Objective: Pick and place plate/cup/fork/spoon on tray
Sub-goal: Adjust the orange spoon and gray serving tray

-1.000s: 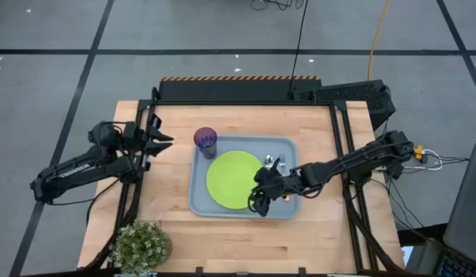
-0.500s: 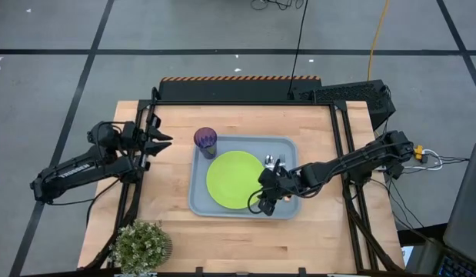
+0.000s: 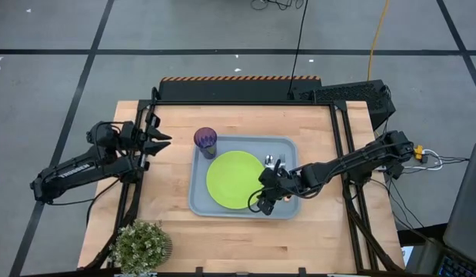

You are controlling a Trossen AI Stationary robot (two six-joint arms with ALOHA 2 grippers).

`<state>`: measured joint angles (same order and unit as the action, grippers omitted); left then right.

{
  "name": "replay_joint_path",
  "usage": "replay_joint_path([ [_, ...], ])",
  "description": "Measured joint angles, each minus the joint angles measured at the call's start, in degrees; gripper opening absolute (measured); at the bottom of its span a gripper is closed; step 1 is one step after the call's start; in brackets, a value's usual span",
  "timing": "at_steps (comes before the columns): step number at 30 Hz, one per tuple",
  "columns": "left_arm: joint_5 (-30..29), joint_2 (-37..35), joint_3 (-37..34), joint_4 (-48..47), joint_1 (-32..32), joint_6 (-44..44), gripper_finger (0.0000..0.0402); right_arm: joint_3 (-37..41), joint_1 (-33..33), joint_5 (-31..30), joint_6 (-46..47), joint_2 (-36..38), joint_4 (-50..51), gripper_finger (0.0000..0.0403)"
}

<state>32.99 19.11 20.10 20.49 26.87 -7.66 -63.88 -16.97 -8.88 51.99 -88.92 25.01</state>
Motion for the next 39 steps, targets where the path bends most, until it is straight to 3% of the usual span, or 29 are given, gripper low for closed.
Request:
replay_joint_path([
  [19, -0.02, 0.0, 0.0, 0.33, 0.0, -1.16, 0.0076, 1.99, 0.0, 0.1, -1.75, -0.02, -3.44, 0.0155],
  [34, -0.54, -0.02, 0.02, 4.23, 0.0, -1.29, 0.0076, 1.99, -1.16, -0.11, 2.86, -0.02, -4.87, 0.0155],
  [39, -4.88, -0.02, 0.02, 4.26, 0.0, 0.73, 0.0076, 1.99, -1.49, -0.3, 5.18, -0.02, -4.87, 0.0155],
])
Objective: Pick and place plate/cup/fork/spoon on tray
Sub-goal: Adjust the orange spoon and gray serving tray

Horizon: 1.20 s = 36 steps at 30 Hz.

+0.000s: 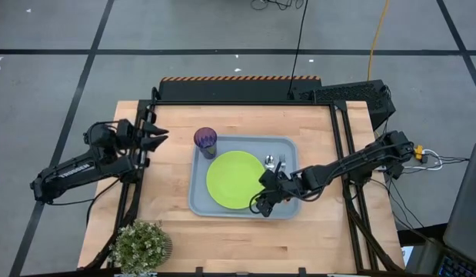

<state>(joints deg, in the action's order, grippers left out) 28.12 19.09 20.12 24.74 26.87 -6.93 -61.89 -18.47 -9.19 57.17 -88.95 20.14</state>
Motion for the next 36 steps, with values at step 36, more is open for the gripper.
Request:
replay_joint_path([
  [36, -9.2, 0.01, 0.0, -2.3, 0.0, 5.0, 0.0076, -0.62, -1.61, -1.56, -7.06, -0.02, -4.58, 0.0155],
])
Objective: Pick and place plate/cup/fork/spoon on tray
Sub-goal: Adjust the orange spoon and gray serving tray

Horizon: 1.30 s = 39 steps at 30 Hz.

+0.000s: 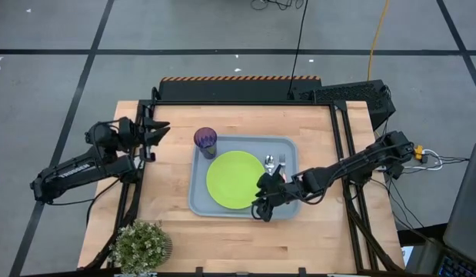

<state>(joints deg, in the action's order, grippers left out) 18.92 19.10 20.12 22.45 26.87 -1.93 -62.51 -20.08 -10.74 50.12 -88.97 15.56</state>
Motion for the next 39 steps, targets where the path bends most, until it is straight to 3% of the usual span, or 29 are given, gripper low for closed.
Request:
replay_joint_path([
  [20, 0.48, 0.01, 0.0, -1.87, 0.0, -1.78, 0.0076, -0.01, 0.61, 0.31, -3.96, 0.0, 2.17, 0.0155],
  [29, 0.49, 0.01, 0.0, -3.05, 0.0, -3.09, 0.0076, -0.08, 1.13, -0.21, -10.34, 0.0, -8.72, 0.0155],
  [39, 0.48, -0.01, 0.0, 0.43, 0.0, 1.34, 0.0076, -0.1, 2.71, -1.01, -12.08, 0.0, 4.93, 0.0155],
])
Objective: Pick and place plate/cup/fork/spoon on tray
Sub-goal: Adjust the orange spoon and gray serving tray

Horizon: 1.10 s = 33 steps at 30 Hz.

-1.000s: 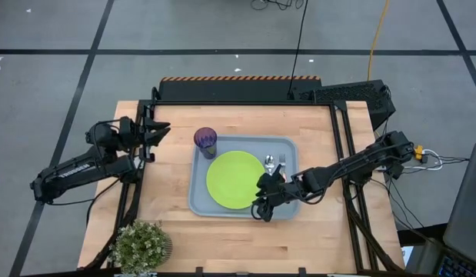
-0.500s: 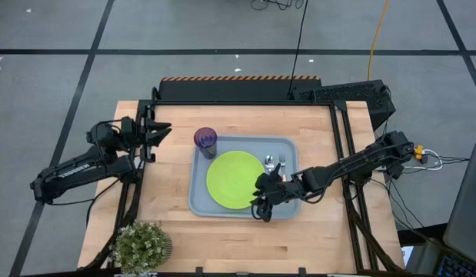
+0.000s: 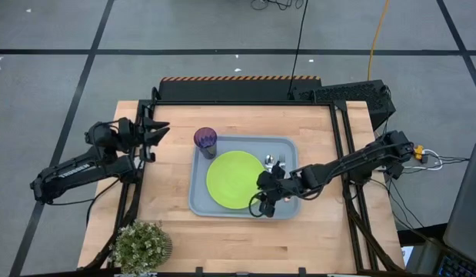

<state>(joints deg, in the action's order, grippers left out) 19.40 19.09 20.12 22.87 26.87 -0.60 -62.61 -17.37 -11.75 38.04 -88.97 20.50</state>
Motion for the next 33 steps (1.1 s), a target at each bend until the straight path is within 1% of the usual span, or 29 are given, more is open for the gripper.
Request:
replay_joint_path([
  [5, -0.02, 0.0, 0.0, -0.25, 0.0, 7.83, 0.0076, 0.01, 0.78, 0.01, -5.57, 0.0, 4.18, 0.0155],
  [11, -0.13, 0.02, 0.0, -2.3, 0.07, 13.14, 0.0076, 0.02, 2.83, 0.02, -16.17, 0.0, 9.49, 0.0155],
  [13, -1.14, 0.0, 0.0, -2.61, 0.04, 14.36, 0.0076, 0.02, 3.92, 0.04, -19.77, 0.0, 10.74, 0.0155],
  [15, -2.26, 0.0, 0.0, -2.6, 0.07, 14.46, 0.0076, 0.05, 5.31, 0.53, -22.59, 0.0, 12.1, 0.0155],
  [17, -2.99, 0.0, 0.0, -2.58, 0.04, 14.43, 0.0076, 0.07, 7.01, 2.9, -25.41, 0.0, 12.17, 0.0155],
  [21, -3.05, 0.0, 0.0, -1.01, 0.04, 12.88, 0.0076, 0.09, 10.15, 7.31, -29.86, 0.0, 11.67, 0.0155],
  [24, -3.09, 0.0, 0.0, -0.54, 0.06, 12.59, 0.0076, 0.09, 11.27, 8.85, -32.35, 0.0, 11.81, 0.0155],
  [28, -4.52, 0.0, 0.0, -1.63, 0.04, 12.48, 0.0076, 0.09, 11.5, 8.98, -32.68, 0.0, 13.19, 0.0155],
  [31, -5.43, 0.0, 0.0, -3.98, 0.04, 12.04, 0.0076, 0.09, 11.12, 9.16, -31.26, 0.0, 14.71, 0.0155],
  [33, -5.52, 0.02, 0.0, -5.73, 0.04, 9.85, 0.0076, 0.09, 10.52, 9.35, -30.07, 0.0, 16.36, 0.0155],
])
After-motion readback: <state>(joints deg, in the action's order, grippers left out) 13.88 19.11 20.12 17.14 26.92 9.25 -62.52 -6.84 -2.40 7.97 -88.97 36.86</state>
